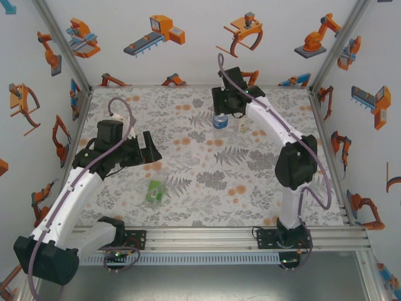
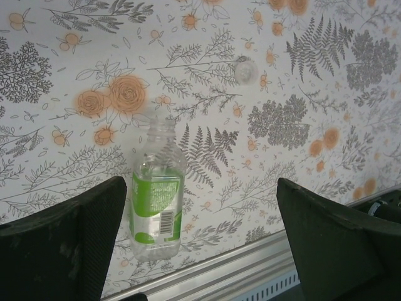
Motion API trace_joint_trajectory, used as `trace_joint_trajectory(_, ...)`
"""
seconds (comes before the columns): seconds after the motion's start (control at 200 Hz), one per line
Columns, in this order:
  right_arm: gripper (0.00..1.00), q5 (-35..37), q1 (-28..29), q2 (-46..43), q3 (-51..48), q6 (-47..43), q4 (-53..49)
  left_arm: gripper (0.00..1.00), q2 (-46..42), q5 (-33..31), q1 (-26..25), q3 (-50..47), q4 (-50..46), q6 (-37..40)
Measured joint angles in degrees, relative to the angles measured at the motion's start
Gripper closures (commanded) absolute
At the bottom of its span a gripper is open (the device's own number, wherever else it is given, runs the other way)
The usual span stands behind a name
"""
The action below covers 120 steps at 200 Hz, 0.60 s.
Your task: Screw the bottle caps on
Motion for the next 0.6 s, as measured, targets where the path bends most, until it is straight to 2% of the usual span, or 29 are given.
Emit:
trace_joint_trajectory(0.085, 0.42, -1.3, 0.0, -5.1, -4.1, 0.9, 2.1, 0.00, 0.2, 1.3, 0.0, -0.8, 0.1, 0.0)
trace_joint_trajectory(0.28, 0.41, -2.9, -0.1, -16.1, -14.4, 3.5, 7.0, 0.08, 4.8, 4.3, -0.6, -2.9, -0.1, 0.0)
trace_joint_trajectory(0.451, 0.41, -2.9, -0.4, -22.4, -21.4, 4.5, 8.4, 0.13, 9.7, -2.1, -5.1, -4.6, -1.5, 0.2)
trace_joint_trajectory(0.601, 0.41, -2.7, -0.6, -27.3, -26.8, 4.5, 8.5, 0.12, 13.9, -9.7, -11.1, -5.9, -1.5, -0.5)
